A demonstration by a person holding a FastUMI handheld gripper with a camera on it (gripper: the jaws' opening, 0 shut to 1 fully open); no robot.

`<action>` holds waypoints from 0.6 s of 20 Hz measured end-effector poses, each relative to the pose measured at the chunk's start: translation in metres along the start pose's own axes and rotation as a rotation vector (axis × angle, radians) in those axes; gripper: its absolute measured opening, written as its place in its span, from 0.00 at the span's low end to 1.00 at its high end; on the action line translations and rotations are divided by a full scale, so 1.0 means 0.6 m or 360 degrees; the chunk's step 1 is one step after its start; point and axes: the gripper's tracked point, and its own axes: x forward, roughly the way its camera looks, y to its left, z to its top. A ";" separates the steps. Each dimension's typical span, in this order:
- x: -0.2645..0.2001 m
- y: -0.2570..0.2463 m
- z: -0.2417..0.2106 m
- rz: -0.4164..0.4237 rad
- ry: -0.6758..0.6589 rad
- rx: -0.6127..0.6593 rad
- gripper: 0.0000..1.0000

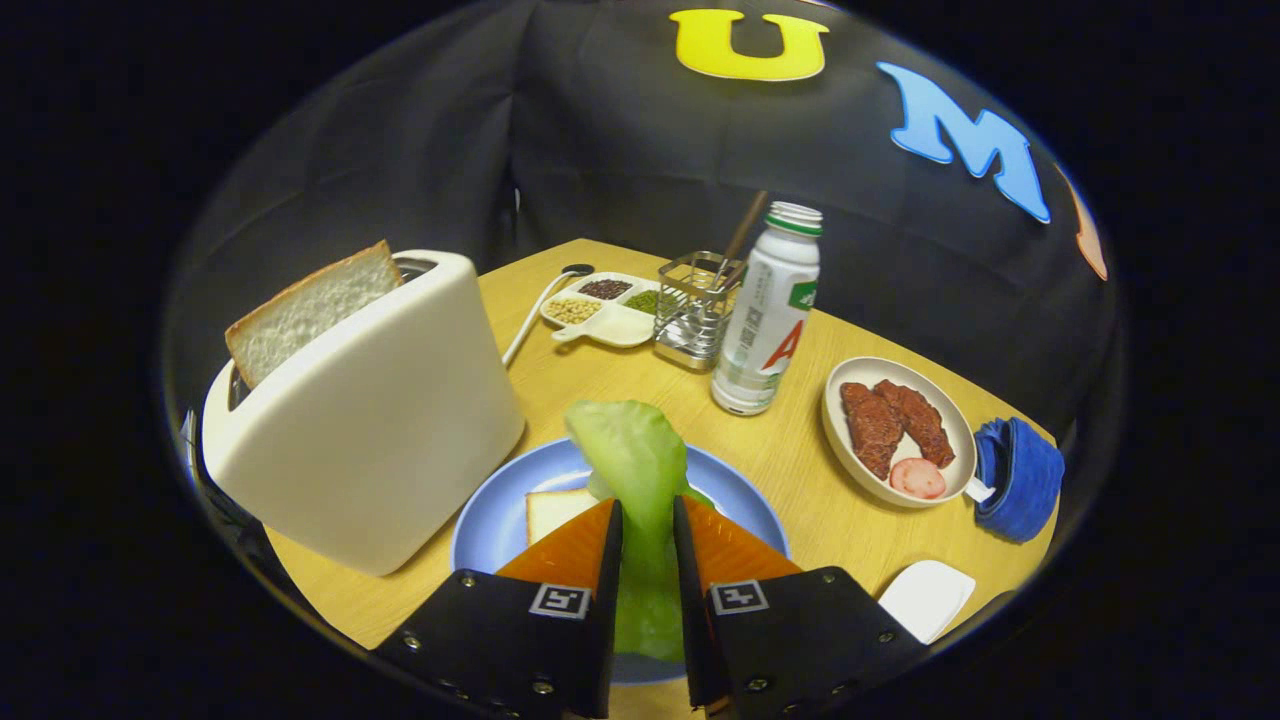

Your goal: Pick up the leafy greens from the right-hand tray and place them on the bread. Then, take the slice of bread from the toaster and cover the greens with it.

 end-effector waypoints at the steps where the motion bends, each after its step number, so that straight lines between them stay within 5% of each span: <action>1: -0.001 0.003 -0.001 0.0010 0.0004 0.0001 0.30; 4: -0.009 -0.001 0.006 0.0007 -0.0018 0.0020 0.33; 5: -0.016 -0.001 0.008 0.0015 -0.0028 0.0025 0.47; 12: -0.067 -0.001 0.018 0.0014 -0.0151 0.0049 0.49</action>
